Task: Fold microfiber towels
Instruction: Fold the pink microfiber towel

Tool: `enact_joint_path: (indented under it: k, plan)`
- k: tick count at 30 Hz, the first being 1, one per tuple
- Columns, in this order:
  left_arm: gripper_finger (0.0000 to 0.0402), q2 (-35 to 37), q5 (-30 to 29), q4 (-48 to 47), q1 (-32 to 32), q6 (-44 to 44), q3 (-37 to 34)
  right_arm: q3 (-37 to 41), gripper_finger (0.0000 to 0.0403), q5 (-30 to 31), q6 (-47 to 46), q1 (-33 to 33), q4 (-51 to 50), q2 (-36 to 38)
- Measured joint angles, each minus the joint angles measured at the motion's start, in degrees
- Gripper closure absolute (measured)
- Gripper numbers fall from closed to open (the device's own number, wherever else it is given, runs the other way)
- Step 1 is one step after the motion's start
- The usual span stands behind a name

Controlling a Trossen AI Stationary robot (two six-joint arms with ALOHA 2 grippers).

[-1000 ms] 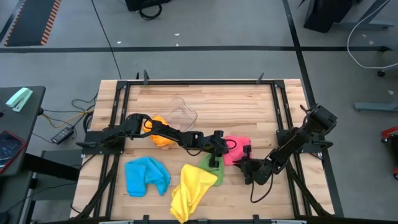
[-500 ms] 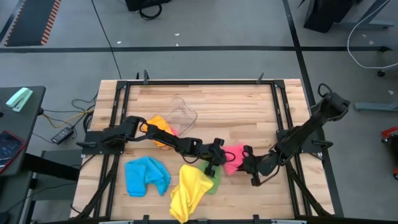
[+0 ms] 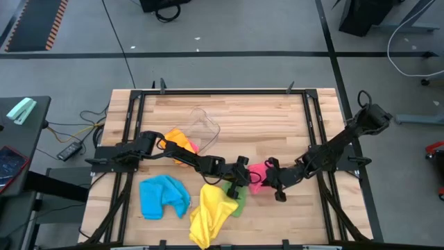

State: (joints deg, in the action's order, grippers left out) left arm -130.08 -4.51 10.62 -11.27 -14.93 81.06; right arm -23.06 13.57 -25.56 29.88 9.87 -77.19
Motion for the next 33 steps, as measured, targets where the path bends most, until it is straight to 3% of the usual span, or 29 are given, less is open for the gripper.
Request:
enact_joint_path:
  k: [6, 15, 25, 33]
  plan:
    - [0.0375, 0.0, 0.0, 0.3, 0.0, 0.0, 0.0, -1.1, 0.0395, -3.4, 3.3, -3.9, 0.1, 0.0]
    - [0.0391, 0.0, 0.0, 0.3, 0.0, -1.0, 0.0, -1.2, 0.0395, -7.5, 8.0, -11.3, -1.3, 0.0]
    - [0.038, -0.1, -0.4, 0.3, 0.1, -1.2, 0.0, -0.8, 0.0388, -7.4, 12.0, -15.2, -1.5, 0.0]
    - [0.039, -0.1, -0.4, 0.2, 0.1, -0.9, 0.0, -0.8, 0.0384, -8.1, 13.8, -18.3, 2.9, -6.9]
